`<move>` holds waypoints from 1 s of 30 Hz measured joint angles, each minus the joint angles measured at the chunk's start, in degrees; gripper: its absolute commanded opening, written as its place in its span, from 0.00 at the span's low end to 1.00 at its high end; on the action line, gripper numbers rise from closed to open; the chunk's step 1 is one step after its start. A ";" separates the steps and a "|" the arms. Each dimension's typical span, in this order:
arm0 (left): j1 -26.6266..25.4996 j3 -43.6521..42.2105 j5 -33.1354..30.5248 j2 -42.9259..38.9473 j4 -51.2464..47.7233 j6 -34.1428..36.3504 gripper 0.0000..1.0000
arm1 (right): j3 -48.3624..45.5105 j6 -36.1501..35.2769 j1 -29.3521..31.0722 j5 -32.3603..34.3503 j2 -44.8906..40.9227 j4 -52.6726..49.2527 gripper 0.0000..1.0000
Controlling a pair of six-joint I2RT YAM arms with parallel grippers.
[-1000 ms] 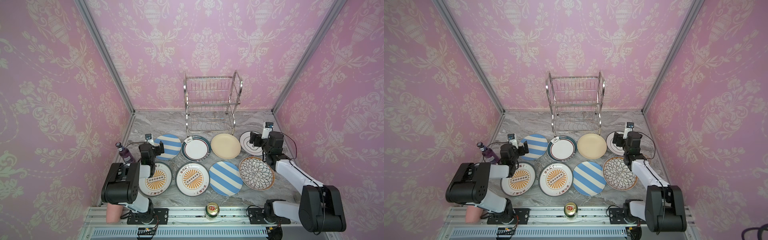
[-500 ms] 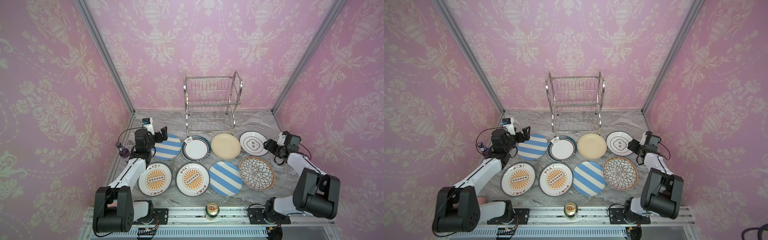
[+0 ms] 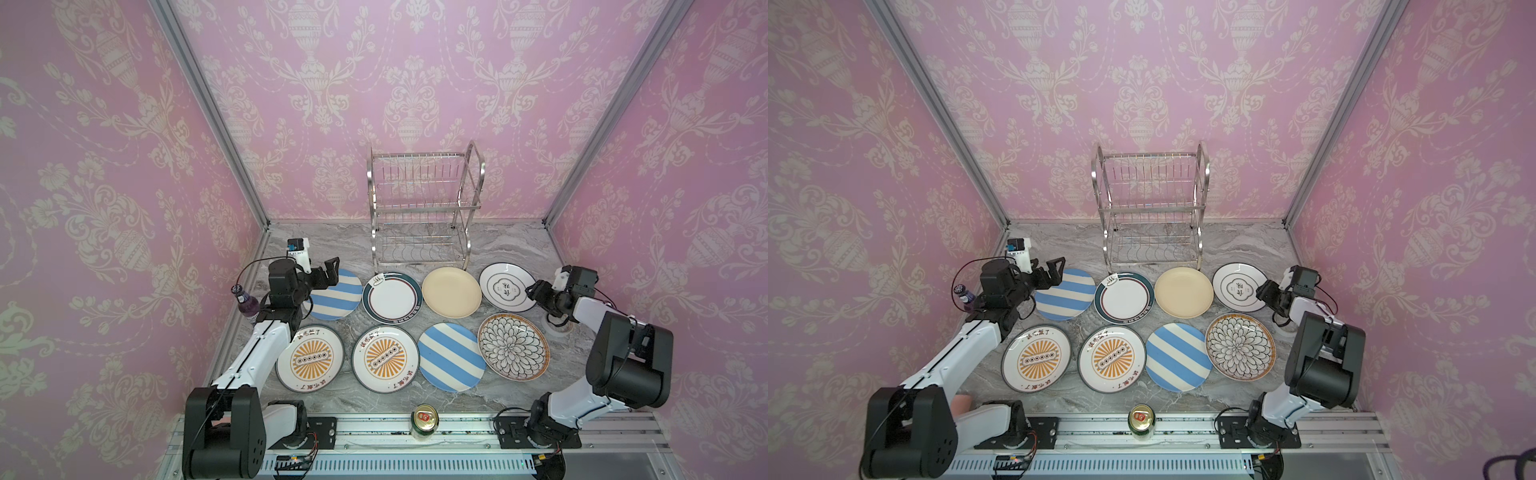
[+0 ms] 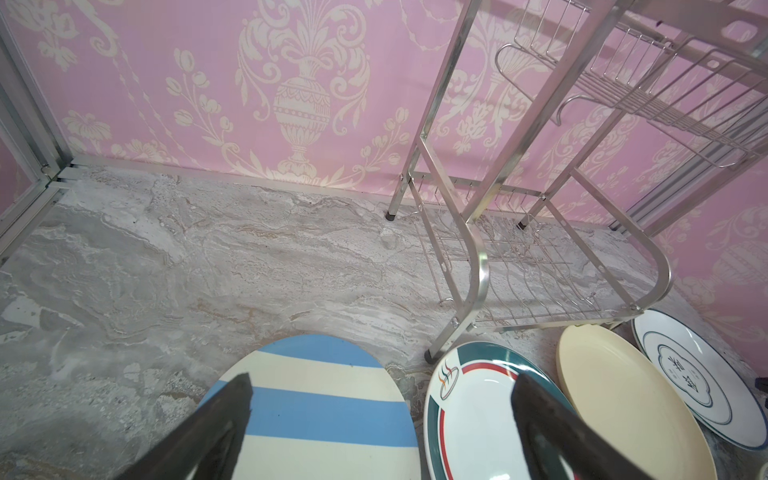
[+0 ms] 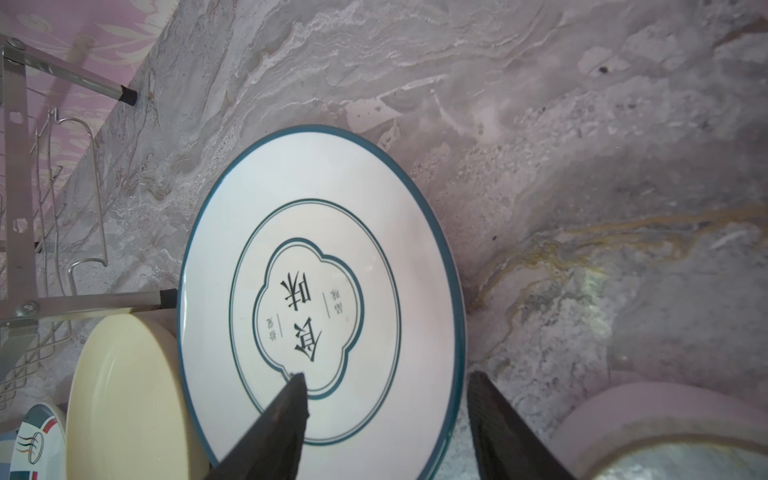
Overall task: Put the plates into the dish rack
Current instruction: 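Lower the right gripper onto the white character plate's rim and grasp it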
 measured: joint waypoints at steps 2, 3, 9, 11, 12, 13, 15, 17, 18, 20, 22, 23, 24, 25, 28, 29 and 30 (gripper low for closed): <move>0.00 0.00 0.13 0.02 -0.24 -0.15 0.99 | 0.00 0.00 -0.26 0.26 0.00 0.02 0.64; 0.00 0.02 0.22 0.07 -0.33 -0.17 0.99 | 0.00 -0.02 -0.48 0.37 0.11 0.04 0.63; 0.00 0.44 1.18 0.26 -1.09 -0.20 0.99 | 0.02 0.59 -1.51 -0.61 3.78 1.40 0.62; 0.00 0.79 1.38 0.26 -1.31 -0.22 0.99 | 0.52 1.01 -1.73 -1.01 4.72 1.90 0.62; 0.00 0.92 1.38 0.26 -1.31 -0.24 0.99 | 0.87 1.14 -1.73 -1.20 5.31 2.23 0.62; 0.00 0.98 1.38 0.26 -1.38 -0.26 0.99 | 1.20 1.31 -1.73 -1.46 5.90 2.60 0.61; 0.00 0.98 1.38 0.26 -1.53 -0.31 0.99 | 1.55 1.55 -1.77 -2.14 6.88 3.69 0.60; 0.00 0.98 1.38 0.26 -1.81 -0.33 0.99 | 1.73 2.23 -1.90 -3.06 7.91 5.03 0.57; 0.00 1.05 1.38 0.26 -1.97 -0.33 0.99 | 1.86 2.62 -2.05 -3.54 8.37 5.57 0.57; 0.00 1.81 1.38 0.44 -2.71 -0.35 0.99 | 2.51 3.04 -2.40 -4.59 9.40 6.12 0.56; 0.00 2.82 1.38 0.44 -2.86 -0.35 0.99 | 3.67 3.23 -2.71 -5.18 10.49 6.32 0.55; 0.00 3.26 1.38 0.44 -2.84 -0.35 0.99 | 4.20 3.23 -2.84 -5.22 10.91 6.23 0.55; 0.00 3.61 1.38 0.44 -2.82 -0.35 0.99 | 4.94 3.23 -2.86 -5.29 11.45 6.03 0.55; 0.00 3.80 1.38 0.44 -2.82 -0.35 0.99 | 5.66 3.26 -2.86 -5.44 12.02 5.81 0.55; 0.00 3.93 1.38 0.46 -2.84 -0.35 0.99 | 7.48 3.19 -2.86 -5.68 13.16 4.22 0.54; 0.00 3.96 1.38 0.50 -2.86 -0.35 0.99 | 8.11 3.17 -2.86 -5.79 13.51 3.63 0.54; 0.00 4.02 1.40 0.57 -2.86 -0.35 0.99 | 8.94 2.99 -2.86 -6.03 14.01 2.97 0.54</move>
